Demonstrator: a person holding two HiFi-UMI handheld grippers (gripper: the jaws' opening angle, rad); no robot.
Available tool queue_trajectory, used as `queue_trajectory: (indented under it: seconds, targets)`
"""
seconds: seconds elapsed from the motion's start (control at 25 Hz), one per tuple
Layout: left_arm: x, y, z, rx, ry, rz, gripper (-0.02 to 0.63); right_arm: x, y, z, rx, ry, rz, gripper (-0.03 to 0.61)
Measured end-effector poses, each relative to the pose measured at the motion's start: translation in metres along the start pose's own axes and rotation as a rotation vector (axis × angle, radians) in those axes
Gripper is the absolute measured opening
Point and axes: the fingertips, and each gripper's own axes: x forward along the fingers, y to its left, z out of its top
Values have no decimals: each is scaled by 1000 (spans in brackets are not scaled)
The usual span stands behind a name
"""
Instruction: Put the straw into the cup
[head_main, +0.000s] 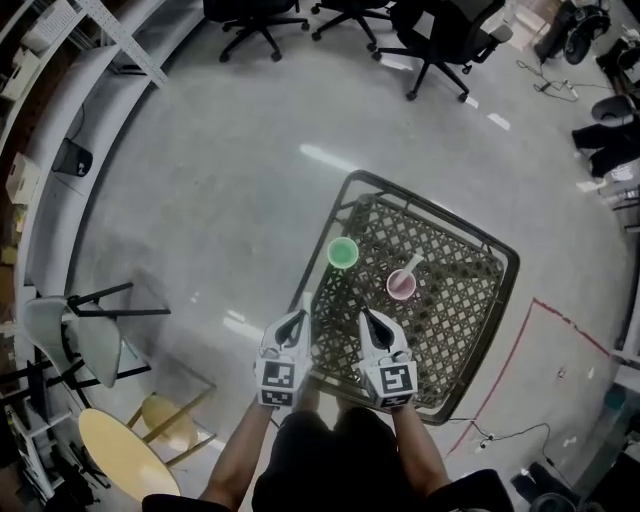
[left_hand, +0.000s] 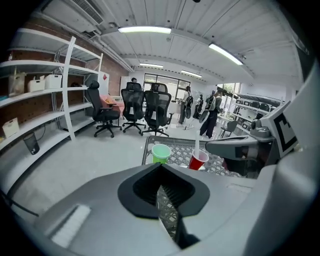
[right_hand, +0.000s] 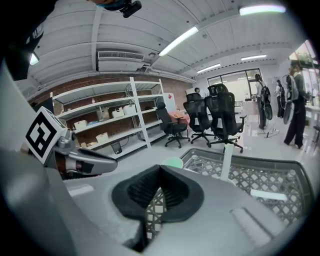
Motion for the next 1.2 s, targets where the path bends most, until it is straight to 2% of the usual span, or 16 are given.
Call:
queue_trajectory:
  seconds: [0.2, 0.4, 0.56, 0.88, 1.0, 1.2]
  targets:
    - [25, 4, -25, -17, 42, -4, 6, 22, -10, -23, 1, 47, 12, 3]
    - [42, 5, -57, -36, 94, -1, 6, 39, -15, -49, 50, 81, 30, 3]
    - [52, 7, -77, -54, 141, 7, 6, 42, -22, -75, 32, 116, 36, 3]
    - [64, 9, -103, -83, 249, 12, 9, 41, -26, -84, 41, 144, 39, 3]
    - [70, 16, -109, -98, 273, 39, 48, 43, -30, -85, 53, 146, 32, 3]
    - [82, 24, -122, -122, 336, 70, 159, 46, -37, -88, 68, 150, 25, 3]
